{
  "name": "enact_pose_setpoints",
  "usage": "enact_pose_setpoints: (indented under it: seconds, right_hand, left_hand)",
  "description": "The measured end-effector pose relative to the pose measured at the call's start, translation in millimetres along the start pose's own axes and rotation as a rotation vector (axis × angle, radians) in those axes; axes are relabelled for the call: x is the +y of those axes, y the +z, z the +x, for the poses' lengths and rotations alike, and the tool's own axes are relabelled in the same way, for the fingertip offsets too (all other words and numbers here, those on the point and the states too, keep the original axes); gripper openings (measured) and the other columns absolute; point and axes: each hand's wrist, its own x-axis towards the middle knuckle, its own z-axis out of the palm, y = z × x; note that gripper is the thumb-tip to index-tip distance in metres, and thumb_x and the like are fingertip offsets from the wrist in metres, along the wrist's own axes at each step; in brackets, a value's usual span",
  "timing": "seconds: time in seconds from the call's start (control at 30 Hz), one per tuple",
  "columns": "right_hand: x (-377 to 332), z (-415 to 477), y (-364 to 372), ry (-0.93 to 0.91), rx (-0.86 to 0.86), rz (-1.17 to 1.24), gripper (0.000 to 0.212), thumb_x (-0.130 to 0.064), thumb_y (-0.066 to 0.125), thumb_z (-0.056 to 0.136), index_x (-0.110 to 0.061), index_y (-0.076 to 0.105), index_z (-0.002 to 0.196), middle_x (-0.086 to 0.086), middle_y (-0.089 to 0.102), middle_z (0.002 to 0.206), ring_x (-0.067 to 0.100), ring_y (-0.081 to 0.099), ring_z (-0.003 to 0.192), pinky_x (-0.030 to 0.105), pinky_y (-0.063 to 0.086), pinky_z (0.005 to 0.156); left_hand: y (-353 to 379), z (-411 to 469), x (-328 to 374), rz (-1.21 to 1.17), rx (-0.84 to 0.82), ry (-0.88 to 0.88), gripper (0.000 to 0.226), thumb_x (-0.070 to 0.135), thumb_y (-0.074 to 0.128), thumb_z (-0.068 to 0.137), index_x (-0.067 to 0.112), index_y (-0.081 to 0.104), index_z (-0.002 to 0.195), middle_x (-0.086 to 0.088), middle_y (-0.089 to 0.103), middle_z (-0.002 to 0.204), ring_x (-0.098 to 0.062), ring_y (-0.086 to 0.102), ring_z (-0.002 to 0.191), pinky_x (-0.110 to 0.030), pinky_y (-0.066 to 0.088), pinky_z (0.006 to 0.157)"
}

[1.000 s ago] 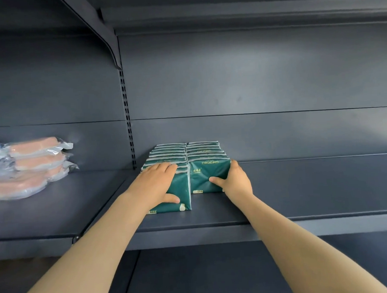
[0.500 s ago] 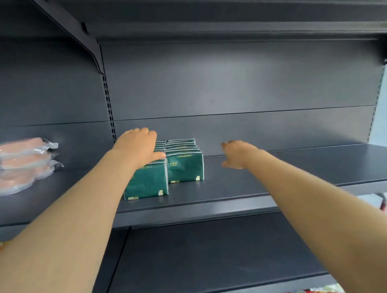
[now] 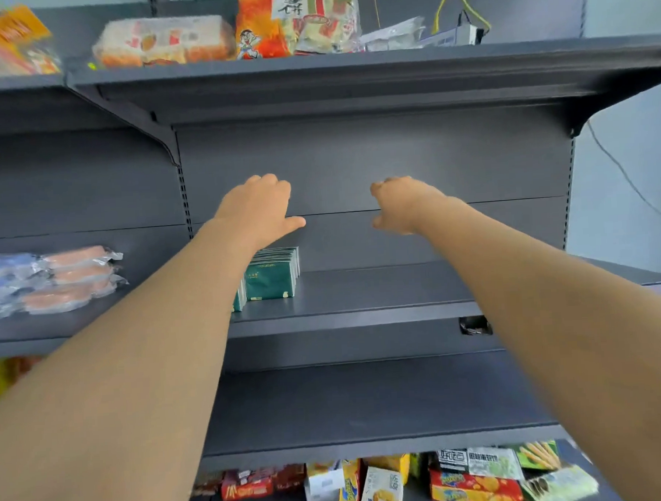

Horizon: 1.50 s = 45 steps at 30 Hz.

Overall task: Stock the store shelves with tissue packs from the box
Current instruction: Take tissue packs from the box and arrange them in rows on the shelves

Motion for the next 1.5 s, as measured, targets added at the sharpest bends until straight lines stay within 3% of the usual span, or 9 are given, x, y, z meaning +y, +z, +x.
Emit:
enact_pose_setpoints:
  seconds: [0.27,0.5,0.83,0.97,1.1,1.27,1.37,1.43,1.5]
  right_hand:
    - [60,-105,-15,-0.059,-0.037,0.045,0.046,-0.033,0.05,0.094,-0.006,0.042,0.13,0.014,0.048,0.126,0.031,0.041,0.121,0.04,0.041,0.089]
    - [93,-163,39,-0.024,-0.186,0.134,0.049,-0.035,0.053,0.092,-0.007,0.043,0.131,0.011,0.05,0.125,0.029,0.044,0.117,0.038,0.044,0.087]
    - [76,-219,226,-0.025,-0.588,0.135,0.051,-0.035,0.054,0.092,-0.007,0.043,0.133,0.013,0.05,0.129,0.03,0.046,0.12,0.041,0.045,0.095]
    - [61,-233,314,0.0,-0.778,0.145,0.051,-0.036,0.054,0.092,-0.007,0.043,0.132,0.012,0.055,0.126,0.029,0.053,0.114,0.036,0.046,0.088]
    - [51,-258,388,0.115,-0.961,0.24,0.05,-0.037,0.056,0.091,-0.007,0.046,0.13,0.011,0.06,0.115,0.024,0.059,0.099,0.03,0.046,0.075]
    - [38,-292,457,0.273,-1.165,0.324,0.056,-0.038,0.056,0.092,-0.007,0.042,0.136,0.013,0.053,0.128,0.027,0.054,0.114,0.03,0.044,0.084]
    - [26,-313,484,0.347,-1.219,0.359,0.058,-0.039,0.057,0.091,-0.005,0.042,0.136,0.013,0.053,0.131,0.027,0.053,0.116,0.03,0.044,0.089]
    - [16,-328,501,0.353,-1.276,0.371,0.052,-0.04,0.057,0.092,-0.004,0.047,0.128,0.014,0.058,0.123,0.027,0.058,0.108,0.031,0.048,0.083]
    - [5,-343,516,0.378,-1.314,0.4,0.042,-0.041,0.055,0.092,-0.006,0.05,0.116,0.01,0.061,0.104,0.025,0.06,0.096,0.029,0.046,0.064]
  left_hand:
    - [-30,-65,83,0.064,-0.117,-0.022,0.051,0.048,0.05,0.093,0.008,0.05,0.125,-0.01,0.052,0.123,-0.027,0.048,0.113,-0.039,0.042,0.091]
    - [-6,-123,125,-0.012,-0.255,-0.056,0.052,0.048,0.051,0.092,0.008,0.051,0.125,-0.007,0.05,0.123,-0.025,0.045,0.117,-0.038,0.043,0.091]
    - [149,-222,156,-0.193,-0.609,-0.007,0.052,0.049,0.053,0.09,0.012,0.049,0.126,-0.004,0.049,0.122,-0.021,0.044,0.118,-0.036,0.043,0.087]
    - [226,-249,155,-0.241,-0.775,0.005,0.058,0.053,0.05,0.09,0.01,0.048,0.13,-0.006,0.049,0.126,-0.023,0.046,0.118,-0.037,0.045,0.089]
    - [291,-274,146,-0.271,-0.926,0.014,0.052,0.051,0.053,0.089,0.013,0.051,0.124,-0.004,0.051,0.12,-0.022,0.047,0.116,-0.038,0.048,0.089]
    - [358,-314,142,-0.28,-1.079,0.034,0.055,0.053,0.05,0.09,0.016,0.048,0.13,-0.001,0.047,0.13,-0.02,0.048,0.117,-0.034,0.048,0.083]
    - [386,-338,145,-0.272,-1.189,0.018,0.054,0.053,0.048,0.091,0.015,0.048,0.13,-0.001,0.044,0.136,-0.02,0.045,0.123,-0.037,0.048,0.089]
    - [401,-353,146,-0.264,-1.212,0.015,0.054,0.053,0.047,0.092,0.014,0.048,0.13,-0.001,0.048,0.13,-0.019,0.048,0.119,-0.034,0.047,0.09]
    - [414,-367,147,-0.263,-1.223,-0.022,0.052,0.052,0.046,0.093,0.013,0.049,0.128,-0.001,0.051,0.125,-0.018,0.05,0.115,-0.031,0.045,0.089]
